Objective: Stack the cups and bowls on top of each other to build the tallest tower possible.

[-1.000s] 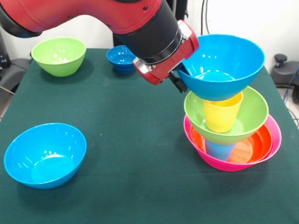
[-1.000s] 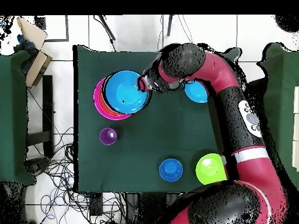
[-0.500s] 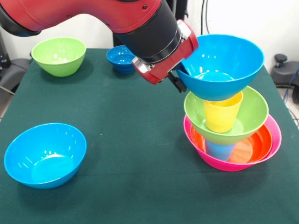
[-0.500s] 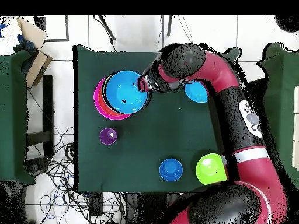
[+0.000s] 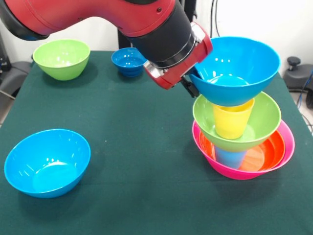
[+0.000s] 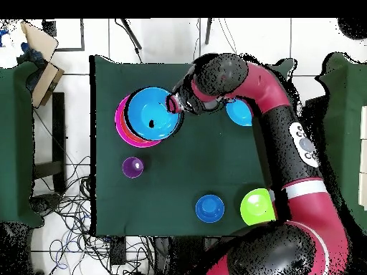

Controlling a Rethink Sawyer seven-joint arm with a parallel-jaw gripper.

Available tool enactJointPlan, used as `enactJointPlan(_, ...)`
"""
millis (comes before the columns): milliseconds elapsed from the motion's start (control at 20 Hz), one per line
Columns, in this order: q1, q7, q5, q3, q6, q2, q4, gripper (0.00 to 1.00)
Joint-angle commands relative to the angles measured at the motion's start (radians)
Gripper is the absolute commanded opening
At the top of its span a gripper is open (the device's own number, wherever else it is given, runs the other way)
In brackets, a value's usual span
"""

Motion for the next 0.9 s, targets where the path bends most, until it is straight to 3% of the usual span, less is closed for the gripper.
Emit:
enactJointPlan(50,0.061,0.038,-0.035,-0.05,-0.035,0.057,-0.041,0.0)
enactJointPlan(900,0.09,0.022,-0.032,-0.06,0.031,0.081,-0.141,0.0)
